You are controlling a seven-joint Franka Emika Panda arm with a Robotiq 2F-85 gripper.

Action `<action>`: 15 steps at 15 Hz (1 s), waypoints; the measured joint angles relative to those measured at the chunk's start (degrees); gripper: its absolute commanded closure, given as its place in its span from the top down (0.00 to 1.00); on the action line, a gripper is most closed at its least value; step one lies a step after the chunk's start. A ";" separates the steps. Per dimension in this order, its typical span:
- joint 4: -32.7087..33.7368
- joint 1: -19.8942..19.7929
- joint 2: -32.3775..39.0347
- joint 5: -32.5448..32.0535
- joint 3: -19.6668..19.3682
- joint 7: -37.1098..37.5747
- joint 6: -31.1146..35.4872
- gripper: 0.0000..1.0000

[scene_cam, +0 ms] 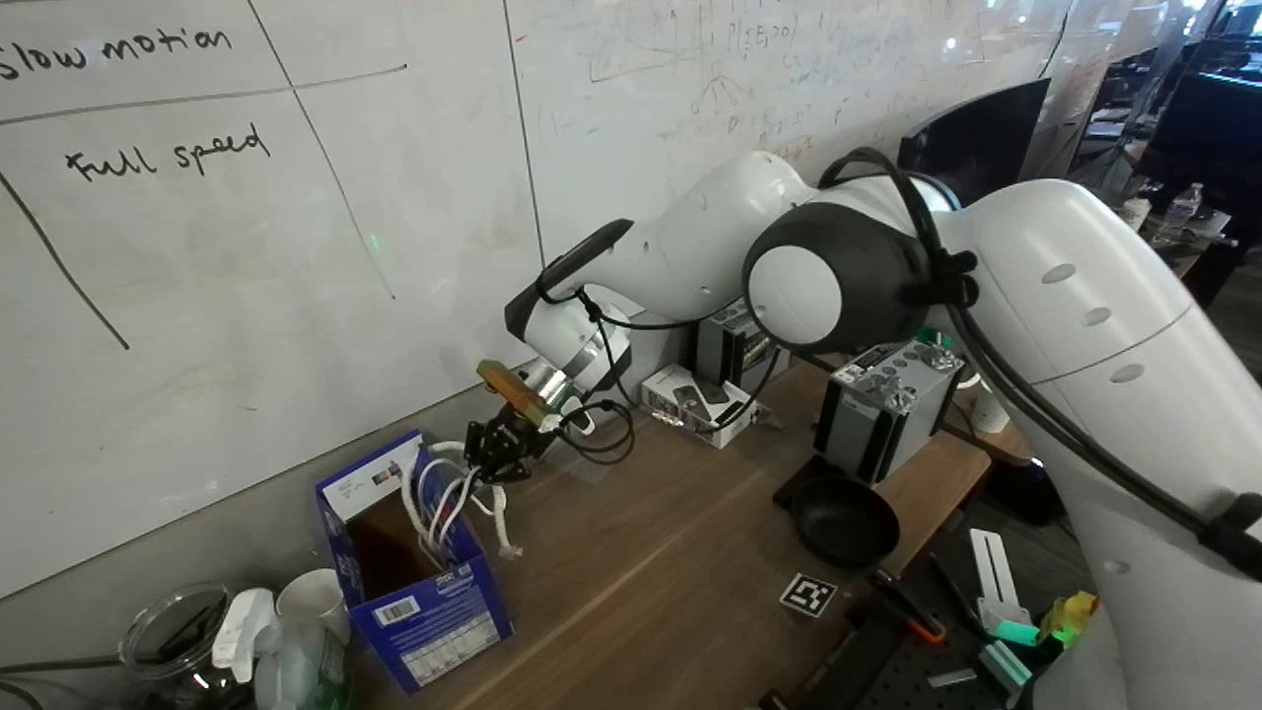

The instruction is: Put the white object in the blue box

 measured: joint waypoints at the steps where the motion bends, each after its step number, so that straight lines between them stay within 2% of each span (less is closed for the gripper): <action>1: -0.10 0.24 -1.00 0.00 0.01 -0.39 -0.36 0.04; 9: -2.04 4.14 -7.51 0.00 1.33 -3.73 -1.50 0.04; 15: -3.33 8.32 -7.10 -0.02 2.46 -4.99 -1.50 0.04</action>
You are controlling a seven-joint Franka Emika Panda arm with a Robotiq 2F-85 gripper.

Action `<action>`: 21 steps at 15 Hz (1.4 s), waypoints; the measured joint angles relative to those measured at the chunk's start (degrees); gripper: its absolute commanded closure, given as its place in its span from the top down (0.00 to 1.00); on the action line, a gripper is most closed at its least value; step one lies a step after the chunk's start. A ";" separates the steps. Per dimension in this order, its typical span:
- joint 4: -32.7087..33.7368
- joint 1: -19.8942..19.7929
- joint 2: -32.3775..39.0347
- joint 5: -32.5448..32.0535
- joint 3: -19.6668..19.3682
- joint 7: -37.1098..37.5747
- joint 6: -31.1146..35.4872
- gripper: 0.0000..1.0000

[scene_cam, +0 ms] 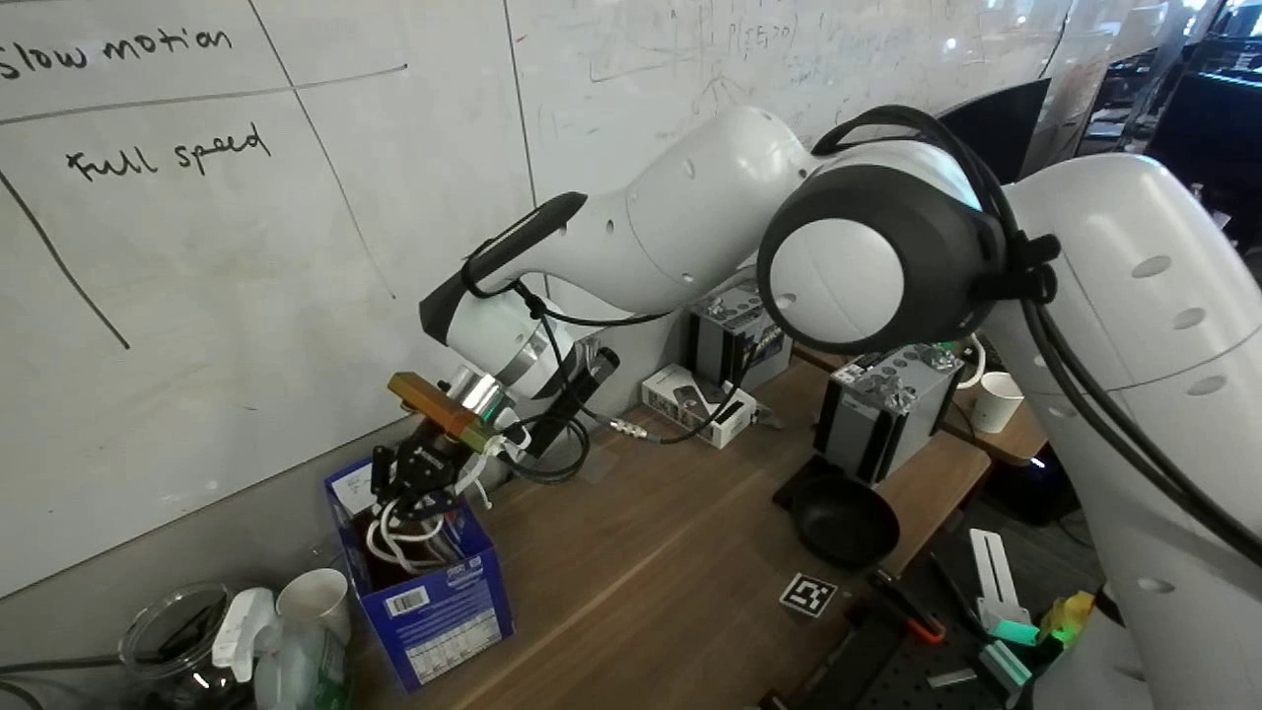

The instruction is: Put the white object in the blue box

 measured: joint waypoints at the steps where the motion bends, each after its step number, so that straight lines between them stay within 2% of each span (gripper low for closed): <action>1: -0.08 0.49 0.47 -0.07 0.01 -0.19 0.00 0.04; 10: 0.52 1.19 7.92 -1.37 -0.04 -1.96 -0.41 0.03; 11: 0.98 1.19 8.34 -1.64 -0.03 -1.97 -0.88 0.29; 12: 1.36 1.19 8.55 -2.13 -0.03 -1.97 -1.38 0.30; 21: 3.55 2.90 8.60 -13.56 -0.03 -1.96 -4.13 0.94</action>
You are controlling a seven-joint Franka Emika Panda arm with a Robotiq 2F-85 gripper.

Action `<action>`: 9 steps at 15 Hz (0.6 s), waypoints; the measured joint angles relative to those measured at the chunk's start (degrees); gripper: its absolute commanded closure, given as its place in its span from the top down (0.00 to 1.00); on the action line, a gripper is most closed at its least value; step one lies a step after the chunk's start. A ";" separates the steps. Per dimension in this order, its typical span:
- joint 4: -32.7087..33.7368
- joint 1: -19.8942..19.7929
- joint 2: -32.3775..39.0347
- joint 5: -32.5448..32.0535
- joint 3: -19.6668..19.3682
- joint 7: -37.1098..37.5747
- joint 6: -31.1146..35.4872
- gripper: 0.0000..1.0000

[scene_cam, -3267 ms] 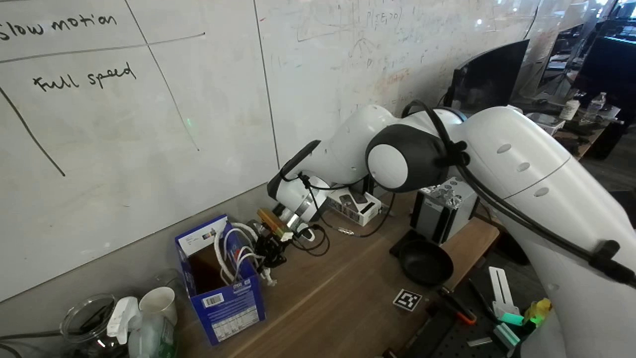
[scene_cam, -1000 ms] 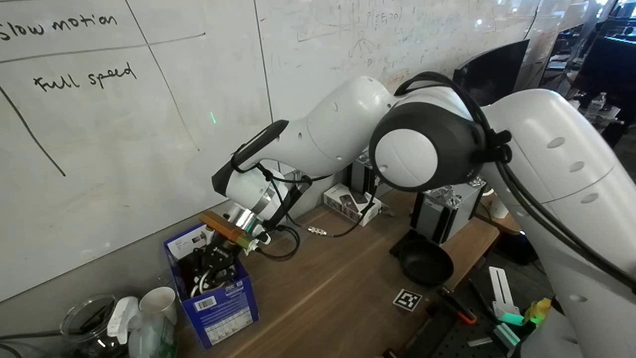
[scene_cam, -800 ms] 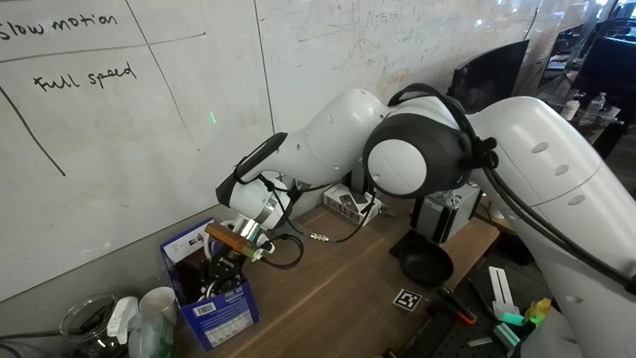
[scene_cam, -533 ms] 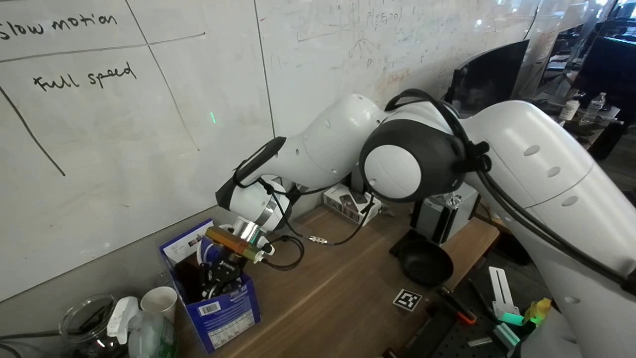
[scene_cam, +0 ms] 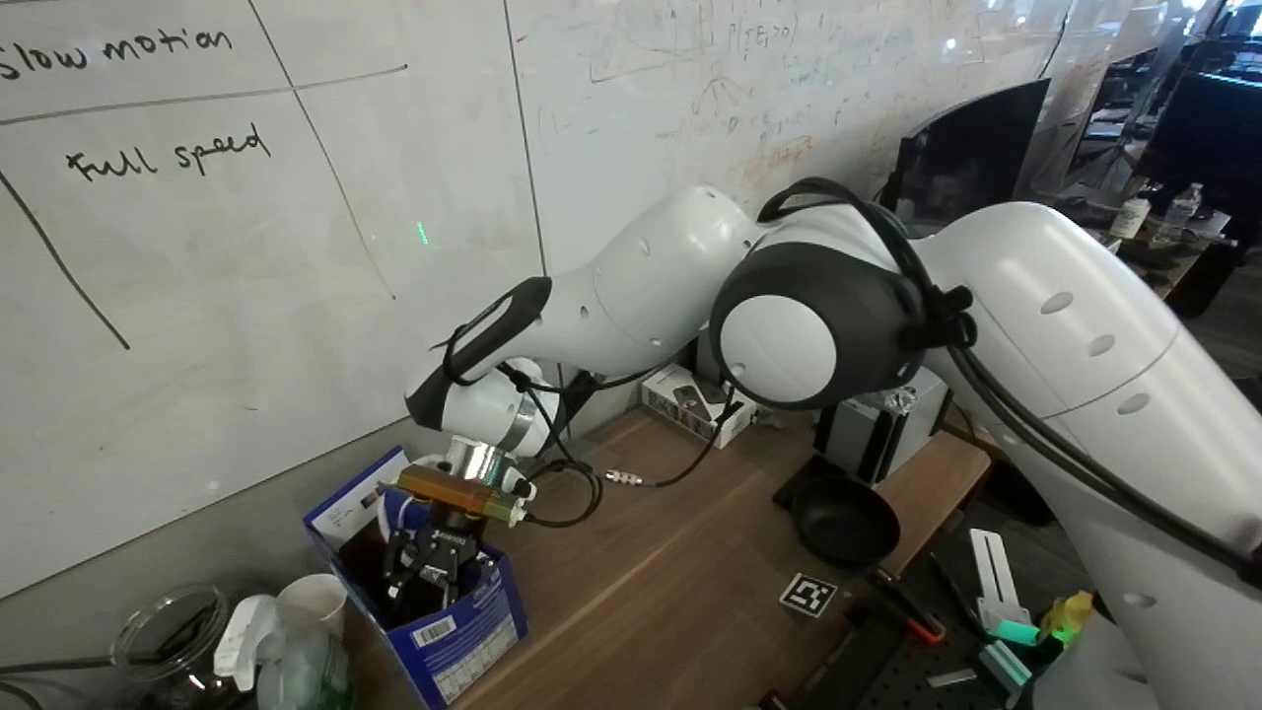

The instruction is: Put the white object in the blue box

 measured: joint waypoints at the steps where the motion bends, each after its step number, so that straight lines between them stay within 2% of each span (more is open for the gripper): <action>1: 0.16 0.42 -0.20 -1.25 0.01 0.00 0.00 0.99; 9: 0.25 2.75 -3.24 -8.09 0.57 -0.22 0.00 1.00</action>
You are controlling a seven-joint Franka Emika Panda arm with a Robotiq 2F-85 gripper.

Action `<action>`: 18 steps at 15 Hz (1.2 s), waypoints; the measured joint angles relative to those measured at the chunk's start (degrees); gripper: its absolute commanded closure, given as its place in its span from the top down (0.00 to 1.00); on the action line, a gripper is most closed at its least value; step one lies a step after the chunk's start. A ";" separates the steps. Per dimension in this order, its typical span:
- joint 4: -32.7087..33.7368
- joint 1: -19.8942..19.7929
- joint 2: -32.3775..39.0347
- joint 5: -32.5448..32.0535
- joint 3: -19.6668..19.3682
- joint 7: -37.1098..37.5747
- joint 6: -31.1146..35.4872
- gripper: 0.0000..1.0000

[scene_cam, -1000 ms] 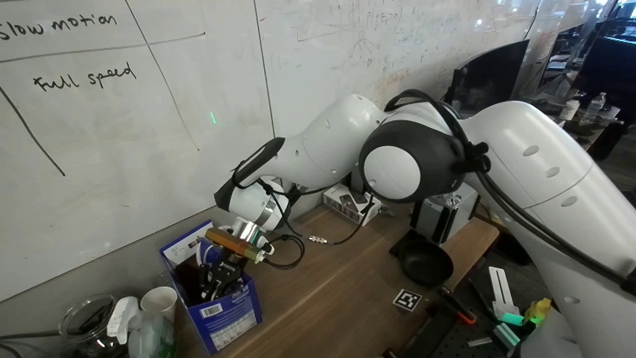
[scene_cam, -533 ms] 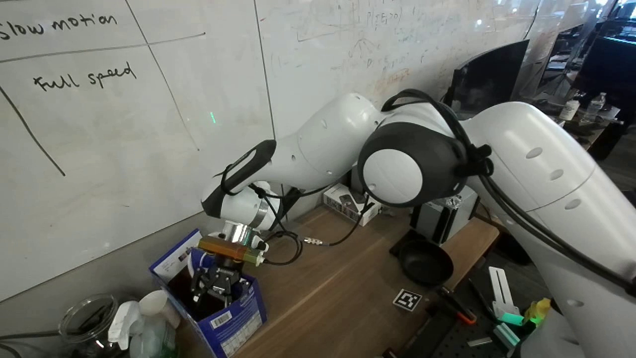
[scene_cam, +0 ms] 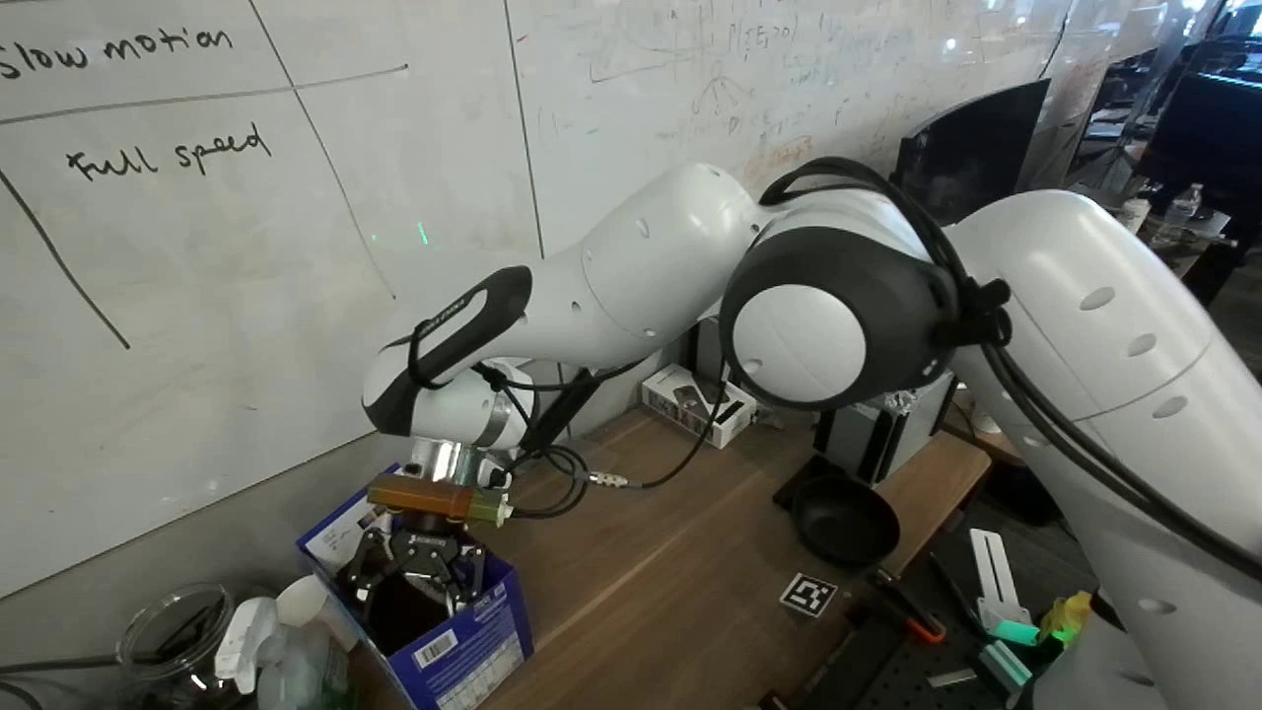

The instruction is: Put the white object in the blue box

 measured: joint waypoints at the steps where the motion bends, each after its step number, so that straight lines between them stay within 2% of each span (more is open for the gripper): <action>1: -0.02 0.01 -0.62 -0.51 0.10 -0.06 0.00 1.00; 10: -0.43 -0.56 -8.30 -5.02 0.37 -0.33 -1.43 1.00; 18: -0.96 -4.19 -16.66 -16.86 -0.28 -3.69 -8.26 1.00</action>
